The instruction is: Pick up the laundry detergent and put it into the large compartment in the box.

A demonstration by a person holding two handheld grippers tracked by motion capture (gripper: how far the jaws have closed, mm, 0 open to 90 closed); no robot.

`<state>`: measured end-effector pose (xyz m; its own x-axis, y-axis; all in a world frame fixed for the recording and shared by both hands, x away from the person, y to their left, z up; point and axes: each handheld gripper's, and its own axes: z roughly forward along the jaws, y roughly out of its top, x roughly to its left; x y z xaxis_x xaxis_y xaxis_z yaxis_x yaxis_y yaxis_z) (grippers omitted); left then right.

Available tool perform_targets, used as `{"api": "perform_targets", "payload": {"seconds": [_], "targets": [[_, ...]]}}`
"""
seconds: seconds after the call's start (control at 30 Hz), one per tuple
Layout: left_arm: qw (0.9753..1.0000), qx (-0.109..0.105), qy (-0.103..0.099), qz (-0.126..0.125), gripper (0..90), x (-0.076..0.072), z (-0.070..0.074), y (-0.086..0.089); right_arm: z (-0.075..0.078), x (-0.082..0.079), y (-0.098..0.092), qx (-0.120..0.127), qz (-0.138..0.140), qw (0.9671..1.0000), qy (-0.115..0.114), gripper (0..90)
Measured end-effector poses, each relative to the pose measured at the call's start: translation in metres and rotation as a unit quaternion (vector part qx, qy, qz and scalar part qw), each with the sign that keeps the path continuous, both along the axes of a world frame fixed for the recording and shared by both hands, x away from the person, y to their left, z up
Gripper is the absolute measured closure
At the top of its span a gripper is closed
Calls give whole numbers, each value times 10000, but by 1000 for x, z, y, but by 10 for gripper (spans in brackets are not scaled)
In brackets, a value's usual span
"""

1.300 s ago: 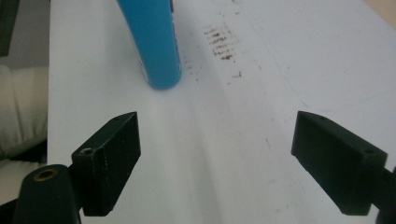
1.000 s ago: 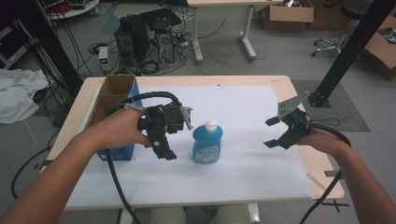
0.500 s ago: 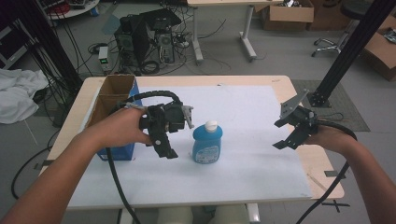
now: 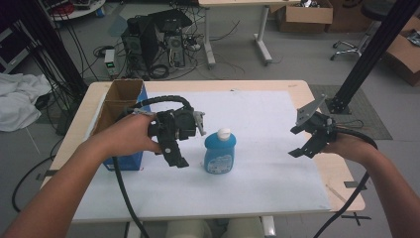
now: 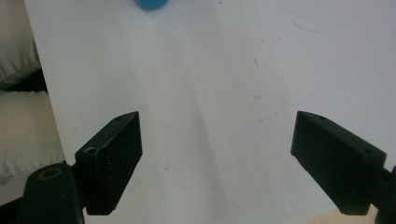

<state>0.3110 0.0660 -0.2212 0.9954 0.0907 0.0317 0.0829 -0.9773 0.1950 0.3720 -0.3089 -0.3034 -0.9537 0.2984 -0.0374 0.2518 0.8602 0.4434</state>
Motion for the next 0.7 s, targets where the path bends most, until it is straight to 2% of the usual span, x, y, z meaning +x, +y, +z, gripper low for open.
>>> {"api": "perform_targets", "payload": {"seconds": [0.33,0.57,0.7], "targets": [[10000,-27,-52,36,226,0,1,1,2,-4,1,-3,16,10000,-18,164],[9997,-12,-133,197,215,2,6,-1,1,-7,2,93,70,9999,-45,162],[9997,5,-131,229,215,4,11,-5,1,-10,2,68,80,9999,-62,161]]}}
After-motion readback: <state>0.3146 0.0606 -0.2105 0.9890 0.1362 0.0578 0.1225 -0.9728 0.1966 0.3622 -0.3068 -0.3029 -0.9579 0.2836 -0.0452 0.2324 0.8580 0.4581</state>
